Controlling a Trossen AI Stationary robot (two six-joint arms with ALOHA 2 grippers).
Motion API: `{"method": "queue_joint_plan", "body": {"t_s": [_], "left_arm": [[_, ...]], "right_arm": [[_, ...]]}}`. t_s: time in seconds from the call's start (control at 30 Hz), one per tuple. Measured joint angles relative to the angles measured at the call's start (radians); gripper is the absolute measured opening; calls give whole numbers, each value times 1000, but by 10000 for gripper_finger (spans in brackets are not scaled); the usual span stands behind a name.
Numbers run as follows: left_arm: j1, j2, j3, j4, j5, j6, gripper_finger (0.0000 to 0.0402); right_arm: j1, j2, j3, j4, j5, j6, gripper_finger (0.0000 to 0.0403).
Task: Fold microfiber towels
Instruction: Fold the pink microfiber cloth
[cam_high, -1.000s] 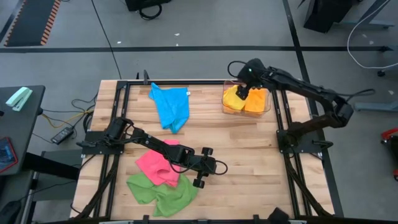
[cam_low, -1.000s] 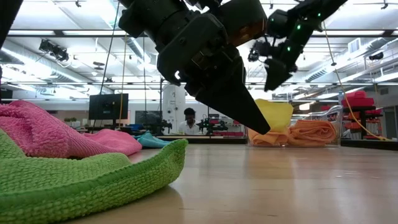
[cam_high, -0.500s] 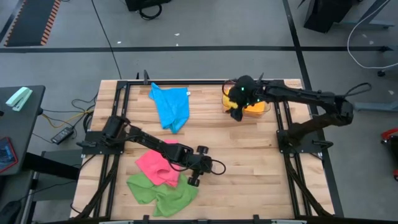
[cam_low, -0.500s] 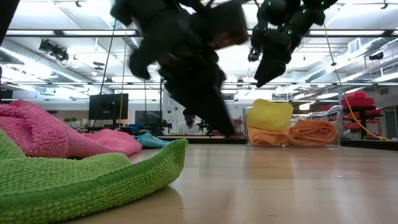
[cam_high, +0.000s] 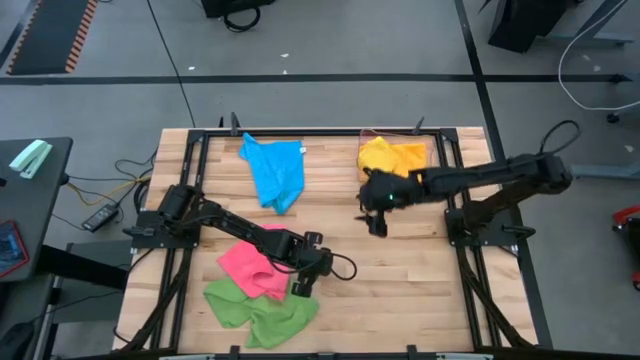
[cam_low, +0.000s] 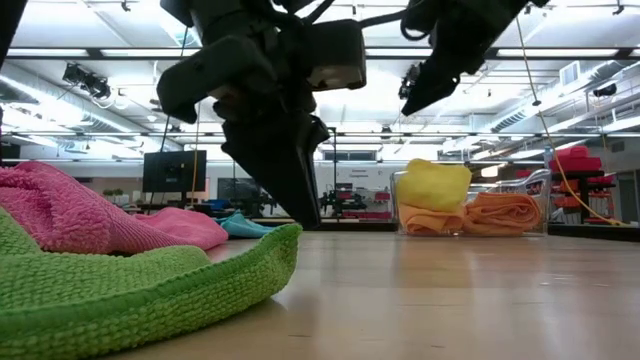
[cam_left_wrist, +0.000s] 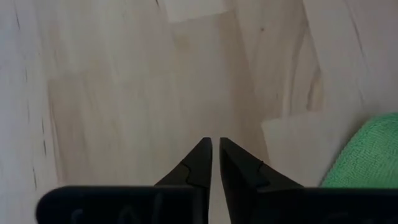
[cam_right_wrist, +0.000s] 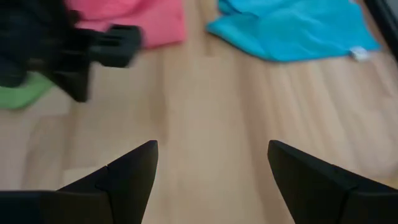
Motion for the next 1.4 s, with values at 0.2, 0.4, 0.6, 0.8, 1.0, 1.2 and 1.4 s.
{"method": "queue_joint_plan", "body": {"t_s": [0.2,0.4,0.6,0.8,1.0,1.2,1.4], "left_arm": [[-20,-4,0,-68,1,5,29],[-22,-25,0,-117,30,-45,14],[-21,-64,0,-193,115,-119,17],[-19,-85,1,-226,344,-297,27],[-52,-83,0,-270,529,-418,36],[-94,-87,0,-390,536,-494,48],[-125,-87,0,-421,523,-488,57]], "right_arm": [[133,0,-119,199,26,28,312],[242,1,-270,398,45,93,312],[314,2,-387,598,138,108,312],[334,1,-440,694,194,110,312],[333,2,-441,685,195,99,312],[333,2,-441,698,195,81,312],[332,2,-441,703,194,69,312]]}}
